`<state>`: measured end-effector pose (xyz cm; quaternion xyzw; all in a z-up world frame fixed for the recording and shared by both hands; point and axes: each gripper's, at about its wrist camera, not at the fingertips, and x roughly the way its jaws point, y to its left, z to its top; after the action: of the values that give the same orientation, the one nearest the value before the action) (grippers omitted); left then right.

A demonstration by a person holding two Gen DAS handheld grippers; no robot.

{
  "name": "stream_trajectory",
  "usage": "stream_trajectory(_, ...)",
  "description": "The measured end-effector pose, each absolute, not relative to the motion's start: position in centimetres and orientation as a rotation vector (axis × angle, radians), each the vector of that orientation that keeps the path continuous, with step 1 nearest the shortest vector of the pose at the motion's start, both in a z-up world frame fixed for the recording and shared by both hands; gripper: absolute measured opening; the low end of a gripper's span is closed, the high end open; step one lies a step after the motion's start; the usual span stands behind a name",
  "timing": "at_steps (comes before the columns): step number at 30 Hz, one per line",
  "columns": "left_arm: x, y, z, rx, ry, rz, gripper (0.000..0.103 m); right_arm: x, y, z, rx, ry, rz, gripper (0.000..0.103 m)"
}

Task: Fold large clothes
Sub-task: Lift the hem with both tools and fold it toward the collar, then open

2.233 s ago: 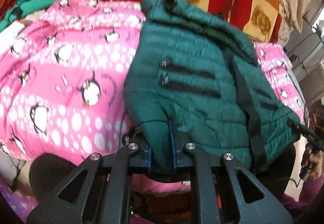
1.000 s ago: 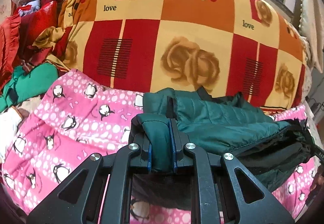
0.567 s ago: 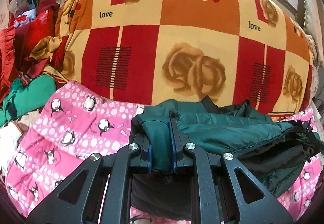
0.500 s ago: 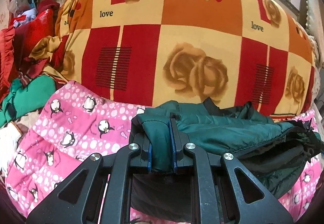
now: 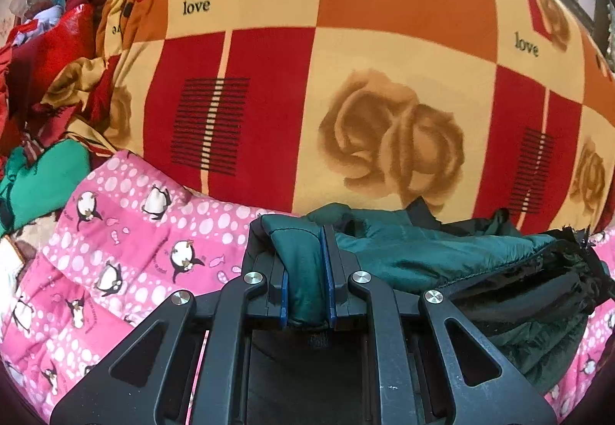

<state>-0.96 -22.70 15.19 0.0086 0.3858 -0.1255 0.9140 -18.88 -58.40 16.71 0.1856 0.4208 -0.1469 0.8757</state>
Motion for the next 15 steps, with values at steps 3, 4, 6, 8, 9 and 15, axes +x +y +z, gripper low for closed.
stream_trajectory(3,-0.1,-23.3,14.0,0.029,0.805,-0.247,0.013,-18.1,-58.8,15.0,0.405,0.893,-0.317,0.017)
stream_trajectory(4,0.1,-23.4,13.6,0.037,0.807,-0.244,0.013,-17.9,-59.0,14.5,0.410,0.898,-0.320,0.017)
stream_trajectory(6,0.6,-23.8,12.8,0.057,0.812,-0.239,0.013,-17.6,-59.3,13.6,0.421,0.905,-0.324,0.017)
stream_trajectory(8,1.1,-24.1,12.0,0.069,0.822,-0.235,0.013,-17.3,-59.5,12.8,0.431,0.911,-0.328,0.017)
stream_trajectory(9,1.4,-24.3,11.6,0.071,0.828,-0.233,0.013,-17.1,-59.6,12.3,0.436,0.915,-0.329,0.017)
stream_trajectory(15,1.9,-25.0,10.2,0.094,0.821,-0.221,0.014,-16.9,-59.7,10.5,0.450,0.923,-0.335,0.018)
